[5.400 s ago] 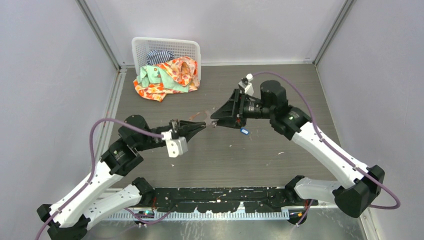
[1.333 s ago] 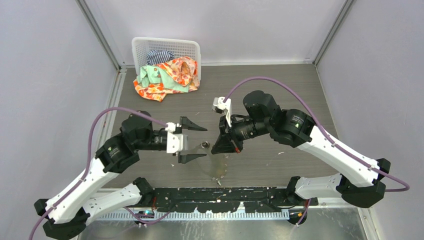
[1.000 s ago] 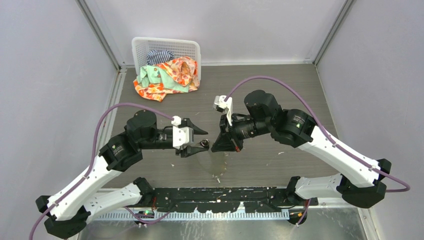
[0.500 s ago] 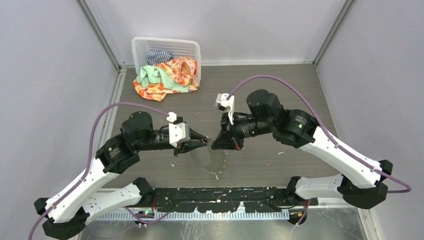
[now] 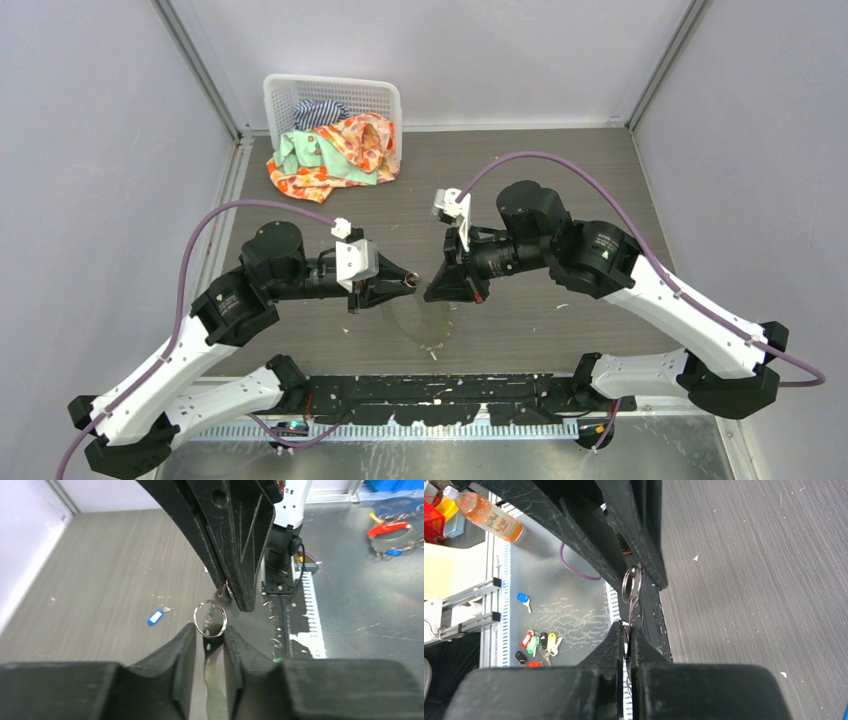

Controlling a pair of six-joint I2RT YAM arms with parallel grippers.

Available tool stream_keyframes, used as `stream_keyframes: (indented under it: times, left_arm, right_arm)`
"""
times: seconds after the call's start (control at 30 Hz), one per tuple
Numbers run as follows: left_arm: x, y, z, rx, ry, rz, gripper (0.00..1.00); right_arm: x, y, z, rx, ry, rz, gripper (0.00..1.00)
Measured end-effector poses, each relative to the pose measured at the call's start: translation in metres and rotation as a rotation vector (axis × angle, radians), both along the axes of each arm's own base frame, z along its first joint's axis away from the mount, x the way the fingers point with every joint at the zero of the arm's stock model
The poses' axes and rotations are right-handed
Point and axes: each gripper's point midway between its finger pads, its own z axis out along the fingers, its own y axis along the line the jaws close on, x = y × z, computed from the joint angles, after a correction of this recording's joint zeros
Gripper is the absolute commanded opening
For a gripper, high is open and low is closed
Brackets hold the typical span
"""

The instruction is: Put the keys on the keyring

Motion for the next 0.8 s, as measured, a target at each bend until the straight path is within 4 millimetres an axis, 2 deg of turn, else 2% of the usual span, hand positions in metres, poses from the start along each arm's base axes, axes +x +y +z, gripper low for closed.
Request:
stream_keyframes:
  times: [0.43, 0.8]
  left_arm:
    - [0.008, 0.005, 0.028, -0.07, -0.224, 0.017, 0.35]
    - [0.007, 0.006, 0.023, -0.054, -0.303, -0.013, 0.27]
  right_arm:
    - [-0.004, 0.001, 0.0, 0.002, 0.011, 0.011, 0.01]
    - [-0.012, 0.002, 0.001, 0.007, 0.026, 0.044, 0.01]
